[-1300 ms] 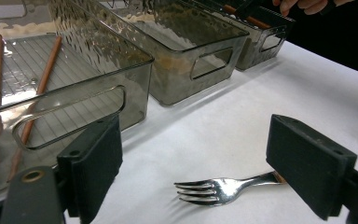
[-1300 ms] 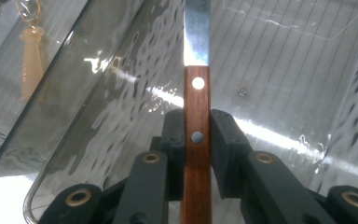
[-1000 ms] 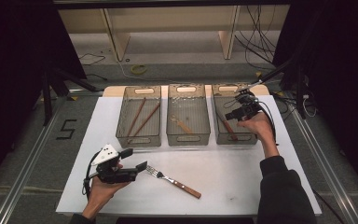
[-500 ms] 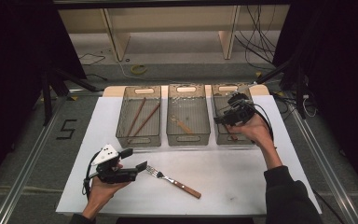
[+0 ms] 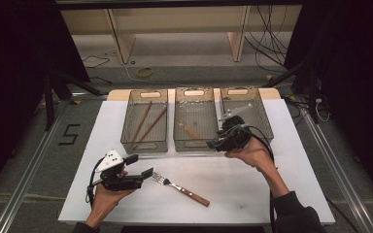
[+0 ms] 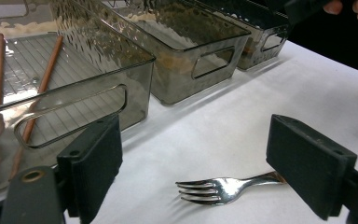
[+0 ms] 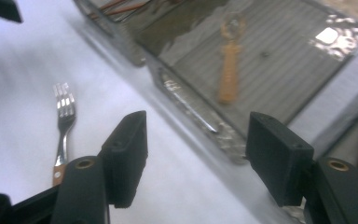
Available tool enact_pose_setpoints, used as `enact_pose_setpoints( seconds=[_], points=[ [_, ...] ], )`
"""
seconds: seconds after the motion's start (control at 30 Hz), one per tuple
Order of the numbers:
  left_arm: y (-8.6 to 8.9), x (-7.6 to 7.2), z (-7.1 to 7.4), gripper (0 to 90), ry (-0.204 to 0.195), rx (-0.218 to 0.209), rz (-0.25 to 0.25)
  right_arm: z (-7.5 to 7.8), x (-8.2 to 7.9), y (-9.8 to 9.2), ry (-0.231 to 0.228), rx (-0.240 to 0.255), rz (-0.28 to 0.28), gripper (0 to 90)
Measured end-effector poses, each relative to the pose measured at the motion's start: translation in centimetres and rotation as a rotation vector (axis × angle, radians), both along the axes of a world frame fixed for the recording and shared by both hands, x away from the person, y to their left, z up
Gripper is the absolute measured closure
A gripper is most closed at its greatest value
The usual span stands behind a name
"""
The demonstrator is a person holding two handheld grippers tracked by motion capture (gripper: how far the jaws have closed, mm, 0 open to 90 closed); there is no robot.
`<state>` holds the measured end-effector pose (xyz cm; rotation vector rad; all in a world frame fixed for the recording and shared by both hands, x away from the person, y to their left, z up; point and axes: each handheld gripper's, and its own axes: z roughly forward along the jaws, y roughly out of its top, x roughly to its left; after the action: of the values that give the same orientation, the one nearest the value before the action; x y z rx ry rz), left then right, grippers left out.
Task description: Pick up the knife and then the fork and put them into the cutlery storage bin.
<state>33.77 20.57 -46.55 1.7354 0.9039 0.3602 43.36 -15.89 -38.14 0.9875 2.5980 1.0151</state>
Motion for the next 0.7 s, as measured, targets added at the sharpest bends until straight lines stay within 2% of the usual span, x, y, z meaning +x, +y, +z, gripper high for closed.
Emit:
enact_pose_setpoints(
  seconds=[0.23, 0.47, 0.7],
  points=[
    [0.0, -0.1, 0.0, 17.7, -0.004, 0.001, -0.002, -1.8, -2.0, 3.0, 0.037, -0.043, 0.106, 39.7],
    [0.0, -0.1, 0.0, 17.7, -0.005, -0.001, 0.000, -3.1, -3.0, 4.7, 0.071, -0.065, 0.154, 39.2],
    [0.0, -0.1, 0.0, 17.7, -0.007, -0.004, 0.001, -4.1, -4.5, 6.2, 0.083, -0.090, 0.219, 39.7]
  ],
)
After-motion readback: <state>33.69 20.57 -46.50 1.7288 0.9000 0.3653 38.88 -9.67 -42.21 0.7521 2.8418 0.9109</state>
